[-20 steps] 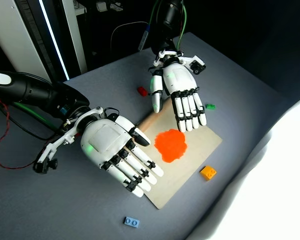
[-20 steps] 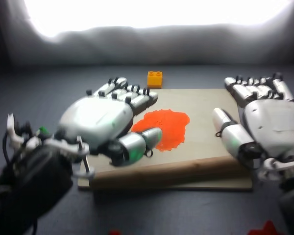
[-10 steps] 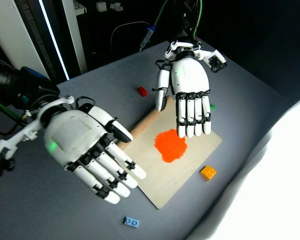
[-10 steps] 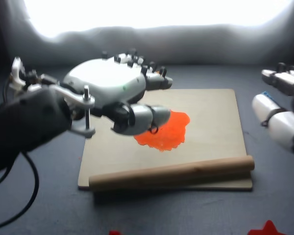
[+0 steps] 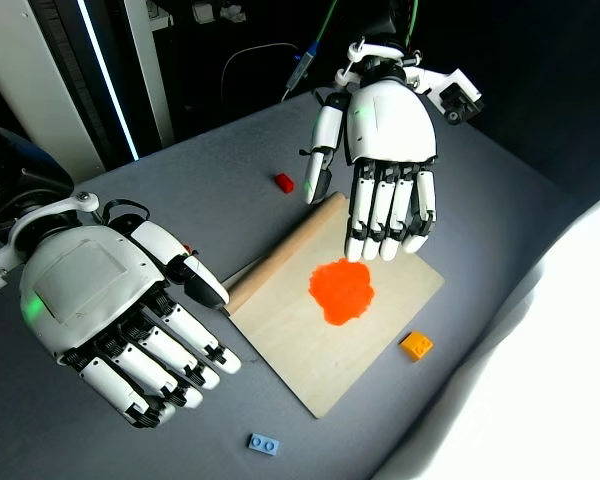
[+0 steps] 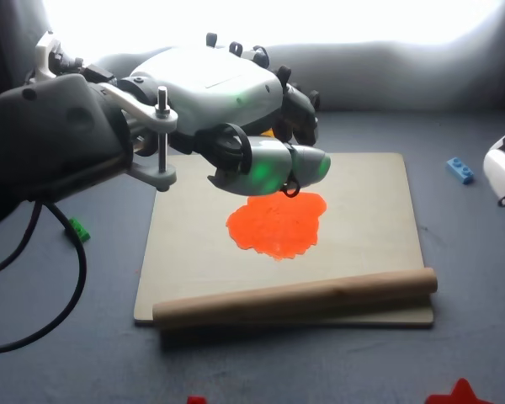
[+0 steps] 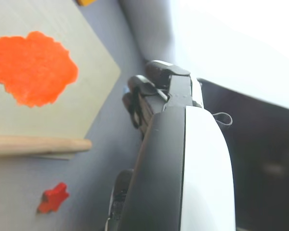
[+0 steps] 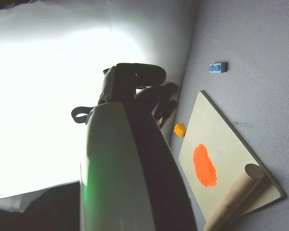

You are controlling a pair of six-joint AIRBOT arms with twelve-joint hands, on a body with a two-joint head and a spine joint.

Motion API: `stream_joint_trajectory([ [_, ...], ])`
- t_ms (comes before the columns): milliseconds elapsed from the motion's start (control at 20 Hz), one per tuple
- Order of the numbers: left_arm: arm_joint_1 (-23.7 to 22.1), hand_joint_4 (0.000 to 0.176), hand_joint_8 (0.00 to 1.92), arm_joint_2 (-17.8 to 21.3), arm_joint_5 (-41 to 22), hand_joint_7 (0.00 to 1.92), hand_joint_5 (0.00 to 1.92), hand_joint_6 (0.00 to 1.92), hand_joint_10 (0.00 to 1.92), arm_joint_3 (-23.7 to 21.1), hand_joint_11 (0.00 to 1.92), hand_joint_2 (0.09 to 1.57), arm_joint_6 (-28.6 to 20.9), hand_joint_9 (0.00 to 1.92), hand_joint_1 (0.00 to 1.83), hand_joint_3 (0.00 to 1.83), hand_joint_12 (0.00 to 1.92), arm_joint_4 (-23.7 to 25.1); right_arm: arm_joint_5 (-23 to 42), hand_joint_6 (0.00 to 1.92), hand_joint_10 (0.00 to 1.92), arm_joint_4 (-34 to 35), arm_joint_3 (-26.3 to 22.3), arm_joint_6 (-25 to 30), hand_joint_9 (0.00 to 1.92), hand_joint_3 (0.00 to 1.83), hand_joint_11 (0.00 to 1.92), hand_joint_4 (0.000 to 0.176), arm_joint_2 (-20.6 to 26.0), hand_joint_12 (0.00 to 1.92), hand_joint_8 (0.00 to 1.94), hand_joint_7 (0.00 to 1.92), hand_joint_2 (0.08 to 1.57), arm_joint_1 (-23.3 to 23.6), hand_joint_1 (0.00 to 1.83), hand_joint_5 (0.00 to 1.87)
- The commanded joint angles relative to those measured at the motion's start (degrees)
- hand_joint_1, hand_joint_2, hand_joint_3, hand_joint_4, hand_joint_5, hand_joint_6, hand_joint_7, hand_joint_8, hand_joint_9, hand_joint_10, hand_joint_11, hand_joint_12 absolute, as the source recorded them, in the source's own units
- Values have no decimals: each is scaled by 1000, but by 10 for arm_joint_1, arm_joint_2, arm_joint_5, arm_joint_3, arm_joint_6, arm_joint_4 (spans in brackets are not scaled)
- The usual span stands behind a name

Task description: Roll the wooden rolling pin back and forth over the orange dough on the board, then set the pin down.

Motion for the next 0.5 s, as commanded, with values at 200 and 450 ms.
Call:
stream_joint_trajectory([
  [200,-14,0,1434,32,-20,896,764,1254,1822,-21,485,1528,2,742,177,8,1917,10,50,1291,1691,-38,0,19,793,1,484,0,18,1918,1312,957,1488,18,0,841],
  [450,-14,0,1603,37,-17,975,796,1532,1920,-21,613,1559,2,832,83,7,1921,10,34,1452,1844,-44,-1,53,941,0,793,0,36,1921,1453,1047,1504,26,104,872],
])
